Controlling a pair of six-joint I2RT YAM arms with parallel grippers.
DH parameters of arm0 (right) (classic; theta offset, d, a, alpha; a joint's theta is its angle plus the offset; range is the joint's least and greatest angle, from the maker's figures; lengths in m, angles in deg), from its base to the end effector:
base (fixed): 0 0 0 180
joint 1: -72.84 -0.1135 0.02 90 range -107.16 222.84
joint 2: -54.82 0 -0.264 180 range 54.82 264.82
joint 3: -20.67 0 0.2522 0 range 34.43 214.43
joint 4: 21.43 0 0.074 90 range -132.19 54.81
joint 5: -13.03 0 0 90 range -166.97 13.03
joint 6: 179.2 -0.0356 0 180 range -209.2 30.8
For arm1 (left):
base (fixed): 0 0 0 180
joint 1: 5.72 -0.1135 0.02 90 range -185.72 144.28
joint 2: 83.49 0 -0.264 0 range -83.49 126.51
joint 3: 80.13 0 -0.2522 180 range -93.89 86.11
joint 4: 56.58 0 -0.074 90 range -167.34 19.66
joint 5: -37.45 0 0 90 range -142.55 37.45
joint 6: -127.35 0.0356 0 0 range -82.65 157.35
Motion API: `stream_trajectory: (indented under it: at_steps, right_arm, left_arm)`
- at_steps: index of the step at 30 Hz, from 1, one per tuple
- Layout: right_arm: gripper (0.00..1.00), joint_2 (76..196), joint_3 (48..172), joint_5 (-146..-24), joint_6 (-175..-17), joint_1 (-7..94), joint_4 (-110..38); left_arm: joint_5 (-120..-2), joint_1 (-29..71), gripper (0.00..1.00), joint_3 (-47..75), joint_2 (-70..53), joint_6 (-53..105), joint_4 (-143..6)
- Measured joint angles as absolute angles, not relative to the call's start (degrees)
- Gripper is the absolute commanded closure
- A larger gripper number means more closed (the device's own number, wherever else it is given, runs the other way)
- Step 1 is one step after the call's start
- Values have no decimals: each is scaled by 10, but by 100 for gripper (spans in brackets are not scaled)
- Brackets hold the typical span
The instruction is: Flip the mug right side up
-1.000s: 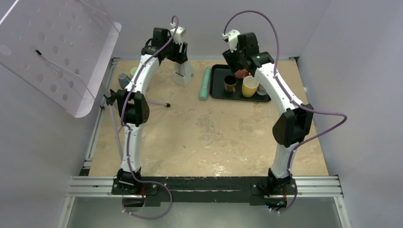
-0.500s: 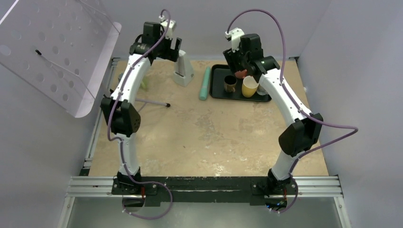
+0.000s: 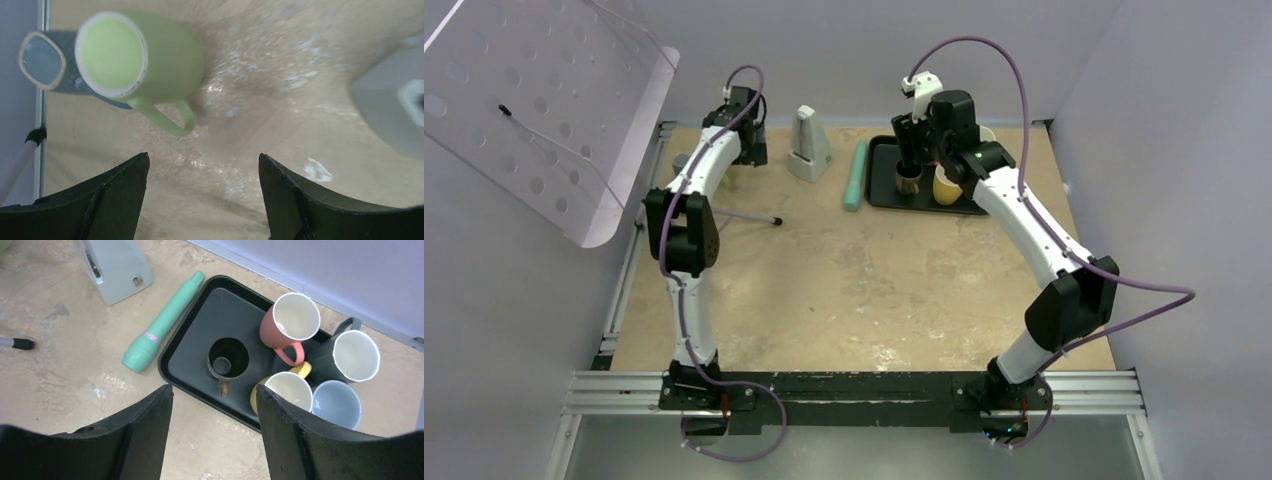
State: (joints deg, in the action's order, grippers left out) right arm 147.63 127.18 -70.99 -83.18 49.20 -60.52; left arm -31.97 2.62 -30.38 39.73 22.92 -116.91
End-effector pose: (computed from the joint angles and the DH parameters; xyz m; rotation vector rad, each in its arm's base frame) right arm 0.3467 0.1477 0.3900 -0.4506 1.9614 0.0910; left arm 0.4758 -0.0571 0.2792 -0.2757 2.4229 0.2738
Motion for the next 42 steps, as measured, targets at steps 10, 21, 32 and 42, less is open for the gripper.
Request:
stream_trajectory:
  at_steps: [10,21,32,42]
  right_arm:
    - [37,1478,1267,-722,-848,483,-604]
    - [37,1483,1275,-722,-845,480,-615]
    - [37,1483,1296,-721,-836,480,-618]
    - [37,1482,1300,-721,-832,477,-631]
  left_arm:
    - [-211,15,14,-314,464,194,-1195]
    - [-265,-34,43,-345,512,228,-1175]
    - [-281,-34,100,-356,545,295,-1140]
    - [-410,-33,100,-280,476,295,-1149]
